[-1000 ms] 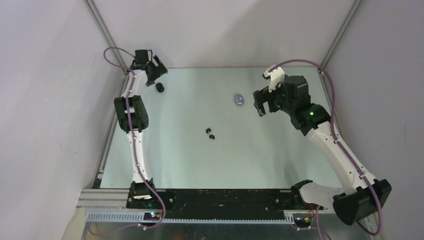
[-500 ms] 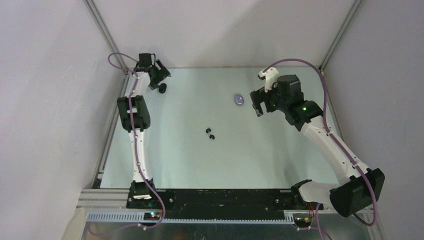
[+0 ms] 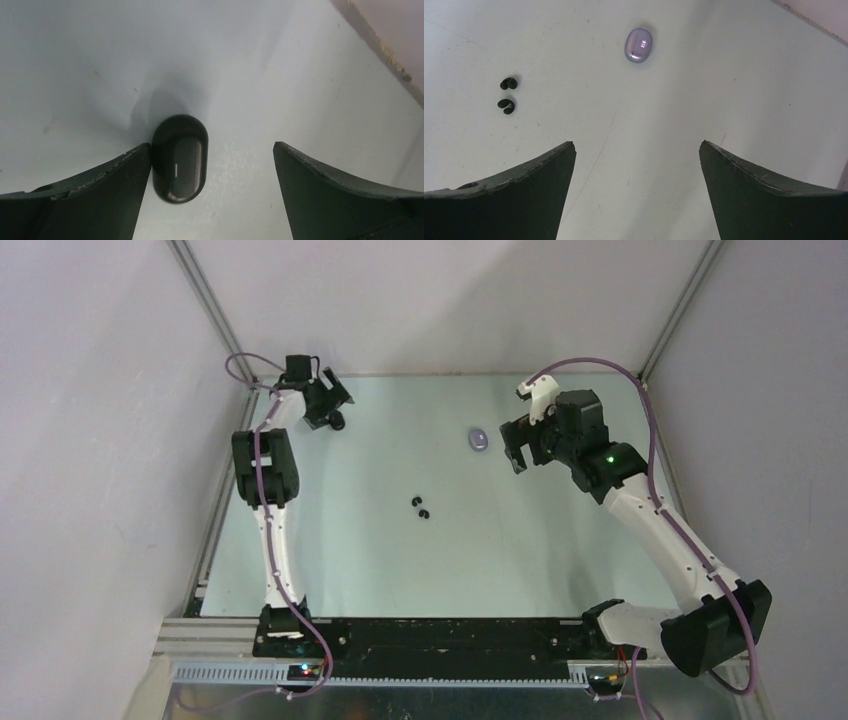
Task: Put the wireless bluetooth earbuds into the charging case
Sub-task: Move the charging case to the center of the board.
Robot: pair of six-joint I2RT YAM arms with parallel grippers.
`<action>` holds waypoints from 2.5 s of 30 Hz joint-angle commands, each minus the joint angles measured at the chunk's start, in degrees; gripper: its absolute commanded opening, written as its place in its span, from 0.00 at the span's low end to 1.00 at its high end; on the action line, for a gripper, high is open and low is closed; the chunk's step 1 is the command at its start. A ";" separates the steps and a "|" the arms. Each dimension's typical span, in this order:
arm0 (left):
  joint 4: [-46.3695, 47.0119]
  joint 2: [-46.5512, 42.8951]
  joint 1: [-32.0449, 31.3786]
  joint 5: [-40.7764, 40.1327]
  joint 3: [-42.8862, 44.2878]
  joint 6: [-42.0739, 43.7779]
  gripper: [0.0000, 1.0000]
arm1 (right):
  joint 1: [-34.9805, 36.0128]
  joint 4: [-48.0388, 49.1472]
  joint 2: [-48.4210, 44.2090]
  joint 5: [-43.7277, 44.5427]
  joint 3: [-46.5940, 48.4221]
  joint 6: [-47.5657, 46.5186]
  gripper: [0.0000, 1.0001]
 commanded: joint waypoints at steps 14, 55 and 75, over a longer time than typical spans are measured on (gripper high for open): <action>-4.16 -1.10 -4.87 -2.30 0.47 2.71 0.85 | -1.00 0.37 -5.29 -3.05 1.55 0.76 0.98; 11.78 -30.96 -13.01 16.02 -46.71 16.42 0.27 | -4.64 1.72 1.72 -20.61 -1.01 0.61 0.96; 19.35 -29.82 -11.59 27.11 -56.23 14.88 0.45 | 13.18 13.01 28.08 -22.58 9.48 -19.31 1.00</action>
